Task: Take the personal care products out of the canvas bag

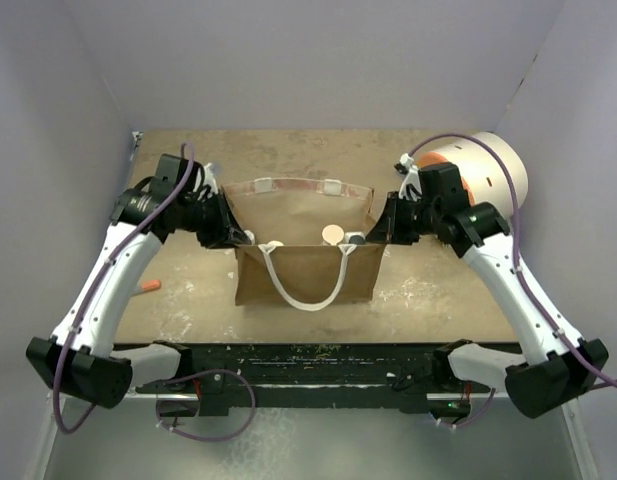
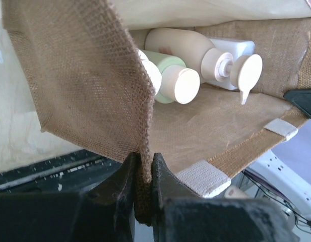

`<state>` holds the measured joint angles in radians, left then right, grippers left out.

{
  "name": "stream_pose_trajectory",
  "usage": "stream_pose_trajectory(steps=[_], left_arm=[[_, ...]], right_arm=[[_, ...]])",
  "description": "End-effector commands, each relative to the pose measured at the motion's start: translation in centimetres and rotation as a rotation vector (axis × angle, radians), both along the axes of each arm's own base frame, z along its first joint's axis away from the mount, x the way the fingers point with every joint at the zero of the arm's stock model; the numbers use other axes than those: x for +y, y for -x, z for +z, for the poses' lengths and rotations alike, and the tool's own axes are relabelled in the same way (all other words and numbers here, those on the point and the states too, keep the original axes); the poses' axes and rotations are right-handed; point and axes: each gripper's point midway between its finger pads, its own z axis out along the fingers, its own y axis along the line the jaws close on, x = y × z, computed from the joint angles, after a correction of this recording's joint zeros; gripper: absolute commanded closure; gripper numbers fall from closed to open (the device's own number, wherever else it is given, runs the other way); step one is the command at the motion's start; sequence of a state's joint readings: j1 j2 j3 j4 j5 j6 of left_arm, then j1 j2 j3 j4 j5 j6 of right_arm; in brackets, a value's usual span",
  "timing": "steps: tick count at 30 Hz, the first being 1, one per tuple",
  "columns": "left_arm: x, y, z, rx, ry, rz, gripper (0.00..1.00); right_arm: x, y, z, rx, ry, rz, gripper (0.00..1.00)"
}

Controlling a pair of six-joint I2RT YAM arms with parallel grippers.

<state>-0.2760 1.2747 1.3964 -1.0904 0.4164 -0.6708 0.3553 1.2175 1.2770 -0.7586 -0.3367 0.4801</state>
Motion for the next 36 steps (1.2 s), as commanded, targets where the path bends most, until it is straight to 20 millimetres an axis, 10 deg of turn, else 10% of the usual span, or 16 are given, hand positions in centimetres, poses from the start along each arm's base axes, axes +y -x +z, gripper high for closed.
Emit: stream_pose_trajectory(steps=[1, 5, 13, 24, 36], left_arm=[[-0.6, 2.6, 3.3, -0.086, 0.128, -0.023, 1.00], [-0.2, 4.0, 1.9, -0.050, 0.115, -0.022, 0.99], [-0.1, 6.6, 1.4, -0.050, 0.147, -0.057, 0.40], [-0.1, 10.7, -1.4, 0.039, 0.196, -0.095, 0.19], [0.5, 13.8, -5.4, 0.150, 0.186, -0.091, 0.15]], right_arm=[[0.3, 2.5, 1.6, -0.023, -0.097, 0.003, 1.00], [0.2, 3.9, 0.8, 0.000, -0.110, 0.016, 1.00], [-1.7, 5.3, -0.6, 0.028, 0.001, 0.016, 0.60], [-0.1, 6.0, 4.3, -0.018, -0.090, 0.115, 0.26], [-1.4, 11.4, -5.7, 0.220, -0.069, 0.090, 0.25]])
